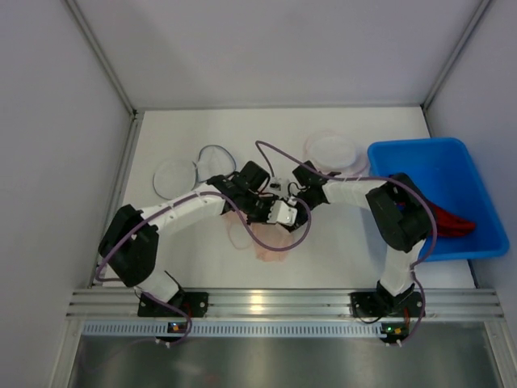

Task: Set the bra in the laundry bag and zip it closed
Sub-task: Adjust the bra at the center of the board.

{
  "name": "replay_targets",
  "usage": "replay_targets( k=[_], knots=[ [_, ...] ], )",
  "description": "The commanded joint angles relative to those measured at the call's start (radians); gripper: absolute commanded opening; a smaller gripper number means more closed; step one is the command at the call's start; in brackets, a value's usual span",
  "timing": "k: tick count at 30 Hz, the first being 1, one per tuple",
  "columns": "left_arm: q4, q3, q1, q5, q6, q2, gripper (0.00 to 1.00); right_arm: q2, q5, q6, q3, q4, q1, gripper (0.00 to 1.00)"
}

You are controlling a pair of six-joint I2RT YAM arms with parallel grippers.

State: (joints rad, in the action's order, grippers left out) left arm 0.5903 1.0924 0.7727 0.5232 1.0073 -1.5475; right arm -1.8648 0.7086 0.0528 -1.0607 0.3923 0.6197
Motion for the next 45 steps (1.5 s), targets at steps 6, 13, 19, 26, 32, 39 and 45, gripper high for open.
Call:
replay_targets(
  k=[6, 13, 19, 26, 32, 39, 45],
  knots=[
    [-0.101, 0.018, -0.035, -0.023, 0.046, -0.049, 0.00, 0.081, 0.078, 0.033, -0.083, 0.169, -0.142, 0.53],
    [-0.101, 0.020, -0.055, -0.022, -0.011, 0.029, 0.27, 0.133, 0.097, 0.045, -0.128, 0.220, -0.228, 0.58],
    [-0.087, 0.167, -0.177, 0.003, -0.300, -0.041, 0.33, 0.147, 0.134, 0.038, -0.116, 0.220, -0.284, 0.58],
    [-0.017, 0.581, -0.332, 0.078, -0.473, -0.334, 0.44, 0.145, 0.111, -0.047, -0.111, 0.089, -0.307, 0.58],
    [-0.018, 0.825, -0.369, 0.089, -0.457, -0.564, 0.56, 0.084, 0.094, -0.077, -0.278, 0.103, -0.359, 0.59],
    [-0.018, 0.972, -0.392, 0.230, -0.481, -0.766, 0.60, 0.139, 0.163, -0.047, -0.176, 0.148, -0.370, 0.61],
    [-0.017, 0.954, -0.395, 0.316, -0.452, -0.819, 0.62, 0.200, 0.190, -0.047, -0.029, 0.117, -0.368, 0.65]
  ],
)
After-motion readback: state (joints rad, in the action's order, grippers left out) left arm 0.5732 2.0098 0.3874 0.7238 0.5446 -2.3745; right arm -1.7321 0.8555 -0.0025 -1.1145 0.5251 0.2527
